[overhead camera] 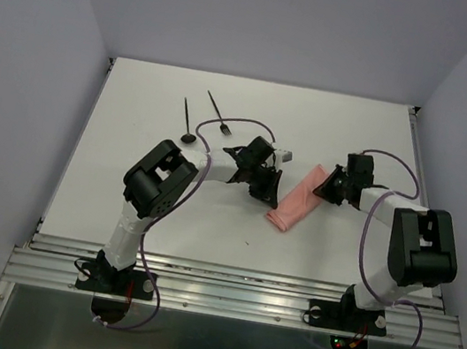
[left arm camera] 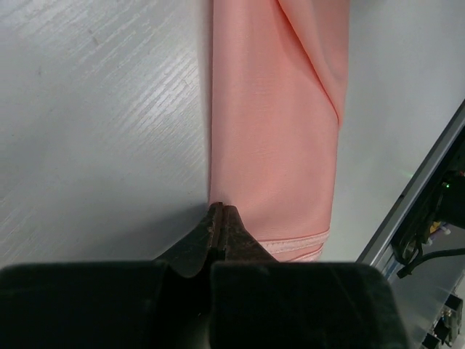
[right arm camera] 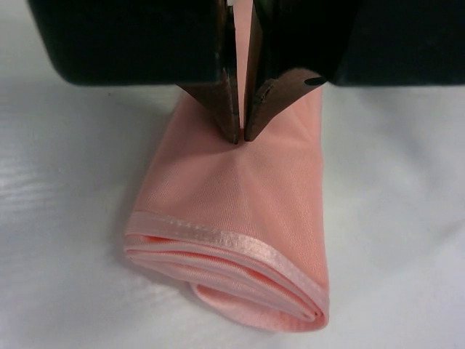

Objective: Fold the napkin into a case and place the utensils inside
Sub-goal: Smooth out the smaller rectangle-folded napkin at the center of the board.

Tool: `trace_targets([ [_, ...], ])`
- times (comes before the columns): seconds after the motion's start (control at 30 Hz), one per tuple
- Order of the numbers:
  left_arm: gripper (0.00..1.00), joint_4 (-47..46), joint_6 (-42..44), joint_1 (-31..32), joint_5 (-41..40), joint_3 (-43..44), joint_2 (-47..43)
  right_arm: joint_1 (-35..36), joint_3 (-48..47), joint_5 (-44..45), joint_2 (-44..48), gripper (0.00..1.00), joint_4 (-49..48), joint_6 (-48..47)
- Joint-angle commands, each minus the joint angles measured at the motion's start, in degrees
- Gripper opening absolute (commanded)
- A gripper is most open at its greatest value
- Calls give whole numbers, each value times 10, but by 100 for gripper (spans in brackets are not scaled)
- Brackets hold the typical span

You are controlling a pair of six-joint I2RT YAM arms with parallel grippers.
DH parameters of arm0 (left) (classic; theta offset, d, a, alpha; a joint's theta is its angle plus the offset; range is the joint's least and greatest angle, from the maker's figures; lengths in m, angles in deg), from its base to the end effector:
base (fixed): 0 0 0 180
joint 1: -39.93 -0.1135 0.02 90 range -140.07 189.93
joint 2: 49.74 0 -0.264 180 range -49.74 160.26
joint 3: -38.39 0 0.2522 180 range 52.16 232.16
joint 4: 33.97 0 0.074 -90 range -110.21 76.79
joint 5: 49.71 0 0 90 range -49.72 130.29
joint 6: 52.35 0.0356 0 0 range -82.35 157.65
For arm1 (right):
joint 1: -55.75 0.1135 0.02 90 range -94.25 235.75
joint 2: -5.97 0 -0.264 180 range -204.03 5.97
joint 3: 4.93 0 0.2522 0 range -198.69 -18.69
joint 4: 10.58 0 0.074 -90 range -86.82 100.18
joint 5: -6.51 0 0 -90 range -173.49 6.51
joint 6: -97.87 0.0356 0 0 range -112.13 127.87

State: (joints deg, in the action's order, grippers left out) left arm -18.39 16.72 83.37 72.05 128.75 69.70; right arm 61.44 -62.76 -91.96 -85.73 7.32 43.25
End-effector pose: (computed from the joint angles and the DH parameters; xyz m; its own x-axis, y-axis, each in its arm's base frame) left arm 0.3097 -0.3191 0.1475 -0.7827 0.3228 -0.5322 0.6177 0.5088 -0.5997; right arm 0.3028 0.0354 0.1510 -0.7466 0.5011 -0.4376 0.2987 0.8402 0.4526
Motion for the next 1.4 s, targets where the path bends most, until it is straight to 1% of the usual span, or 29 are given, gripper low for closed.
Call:
trace_targets([
  [0.0,0,25,5,3,-41,7,-18,3,-44,78,-46,13,-2,-22],
  [0.03,0,30,5,3,-47,17,-17,3,-76,73,-58,12,9,-28],
  [0.1,0,53,4,2,-59,44,-17,3,-90,44,-52,13,7,-29],
  [0.23,0,64,-2,-6,-65,62,-36,20,-86,12,0,13,12,-17],
  [0.27,0,63,-4,-8,-65,61,-43,20,-78,0,26,13,12,-13],
  [0.37,0,64,-10,-16,-60,56,-71,40,-2,-53,81,13,-21,18],
  [0.43,4,64,-12,-22,-61,51,-90,70,33,-80,104,13,-35,51],
  [0.5,6,63,-19,-34,-61,47,-107,91,85,-106,130,13,-94,76],
  [0.53,6,63,-22,-39,-61,45,-112,105,104,-116,136,13,-117,104],
  [0.57,6,62,-23,-48,-61,44,-116,105,122,-125,141,13,-163,116],
  [0.6,6,62,-24,-53,-63,40,-126,105,139,-139,144,13,-184,129],
  [0.67,6,63,-24,-61,-65,37,-133,110,180,-153,138,13,-238,150],
  [0.73,6,65,-23,-72,-66,32,-142,110,195,-161,110,13,-260,147],
  [0.83,6,69,-21,-85,-75,25,-148,110,221,-144,55,13,-291,129],
  [0.93,5,65,-26,-98,-79,12,-157,110,223,-145,28,11,-303,122],
  [1.03,5,63,-34,-112,-86,7,-169,110,210,-153,45,11,-290,113],
  [1.13,6,77,-33,-124,-108,22,-177,110,163,-132,101,11,-217,81],
  [1.17,7,84,-32,-135,-117,28,-179,110,149,-123,117,11,-176,73],
  [1.2,7,97,-31,-142,-124,42,-180,110,118,-97,147,12,-156,62],
  [1.27,10,115,-32,-157,-158,59,-179,110,88,-60,172,15,-111,37],
  [1.3,14,141,-28,-171,-174,82,-173,110,76,-27,192,15,-80,29],
  [1.33,16,156,-27,-178,-216,95,-169,110,55,-10,199,17,-68,13],
  [1.37,20,187,-25,-191,-239,123,-155,110,45,16,204,18,-44,8],
])
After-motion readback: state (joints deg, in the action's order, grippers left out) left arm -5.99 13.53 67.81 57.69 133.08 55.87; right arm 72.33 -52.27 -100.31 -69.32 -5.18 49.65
